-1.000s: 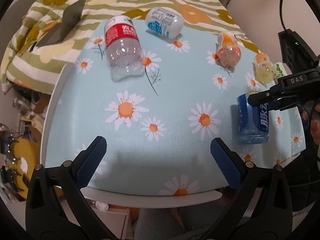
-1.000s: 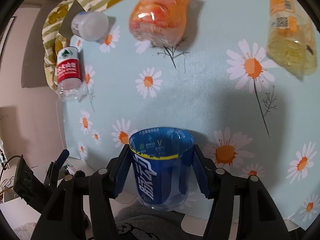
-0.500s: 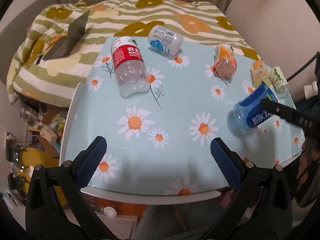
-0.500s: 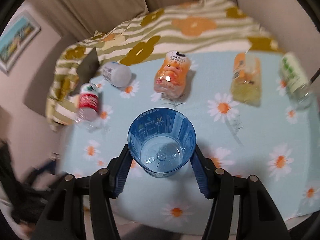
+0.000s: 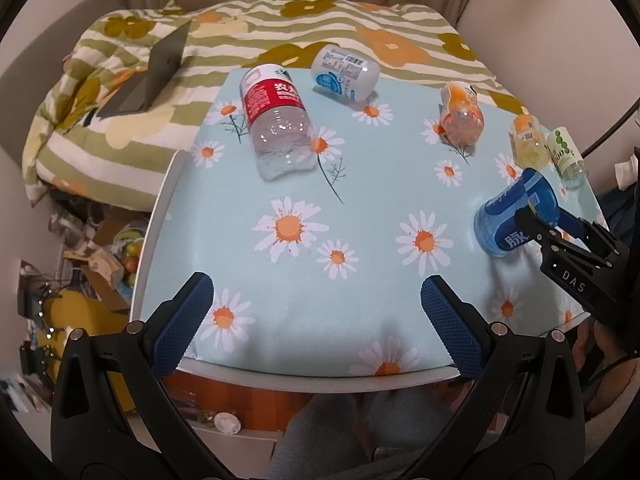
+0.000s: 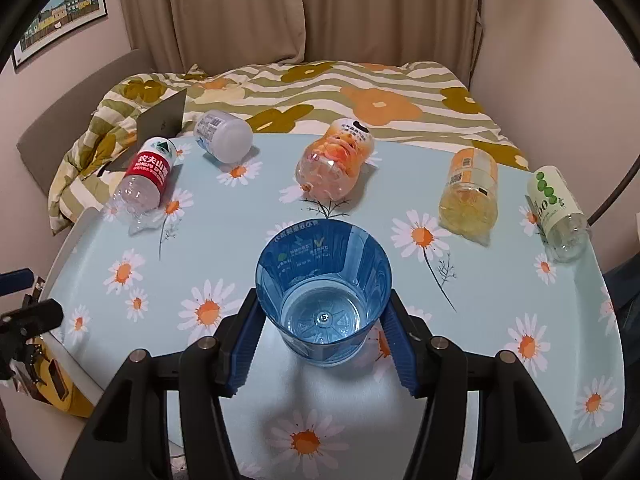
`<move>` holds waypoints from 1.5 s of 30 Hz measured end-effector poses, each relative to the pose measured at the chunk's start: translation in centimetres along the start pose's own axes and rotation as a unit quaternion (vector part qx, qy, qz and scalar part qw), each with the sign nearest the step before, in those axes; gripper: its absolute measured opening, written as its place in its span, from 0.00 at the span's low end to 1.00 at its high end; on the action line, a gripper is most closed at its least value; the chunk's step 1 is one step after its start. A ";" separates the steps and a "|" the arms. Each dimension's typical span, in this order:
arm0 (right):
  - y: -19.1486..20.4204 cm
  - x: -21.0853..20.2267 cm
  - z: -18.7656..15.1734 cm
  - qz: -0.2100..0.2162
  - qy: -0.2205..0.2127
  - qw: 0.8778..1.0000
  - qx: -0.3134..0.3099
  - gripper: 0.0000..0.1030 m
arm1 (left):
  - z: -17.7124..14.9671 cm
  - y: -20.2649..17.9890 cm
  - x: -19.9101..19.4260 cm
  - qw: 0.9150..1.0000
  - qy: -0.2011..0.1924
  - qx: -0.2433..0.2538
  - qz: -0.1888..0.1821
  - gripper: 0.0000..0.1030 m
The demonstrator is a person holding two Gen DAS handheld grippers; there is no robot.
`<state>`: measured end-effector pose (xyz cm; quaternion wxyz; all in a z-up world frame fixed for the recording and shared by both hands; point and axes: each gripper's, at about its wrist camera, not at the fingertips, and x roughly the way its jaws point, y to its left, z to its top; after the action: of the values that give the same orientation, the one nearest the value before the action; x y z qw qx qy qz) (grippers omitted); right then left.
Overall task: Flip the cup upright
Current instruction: 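Lower the upright blue cup onto the tablecloth and open the right gripper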
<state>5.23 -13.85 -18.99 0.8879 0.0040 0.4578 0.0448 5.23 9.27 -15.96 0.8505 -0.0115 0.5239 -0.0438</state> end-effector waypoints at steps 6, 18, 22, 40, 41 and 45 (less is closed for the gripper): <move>0.0 0.1 -0.2 -0.002 -0.006 1.000 0.004 0.53 | -0.1 0.3 -0.4 1.000 -0.005 -0.002 0.008 1.00; 0.1 0.2 -0.2 0.004 -0.015 1.000 0.013 0.74 | -0.2 0.8 -0.5 1.000 -0.008 -0.002 0.014 1.00; 0.1 0.1 -0.3 0.011 -0.021 1.000 0.017 0.96 | -0.2 0.9 -0.8 1.000 -0.008 -0.004 0.021 1.00; -4.9 -12.9 2.1 -0.032 -0.005 0.999 0.029 1.00 | 1.4 -7.3 -10.3 0.995 -0.095 0.023 0.029 1.00; -5.2 -13.5 2.0 -0.033 -0.004 0.999 0.030 1.00 | 1.2 -7.7 -10.7 0.994 -0.099 0.022 0.030 1.00; -6.2 -15.1 1.8 -0.035 -0.007 0.999 0.033 1.00 | 0.6 -9.1 -11.9 0.993 -0.111 0.021 0.039 1.00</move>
<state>-1.55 -21.25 -6.00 0.8916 0.0174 0.4526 -0.0015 -0.06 1.23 -4.52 0.9044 0.0218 0.4256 -0.0196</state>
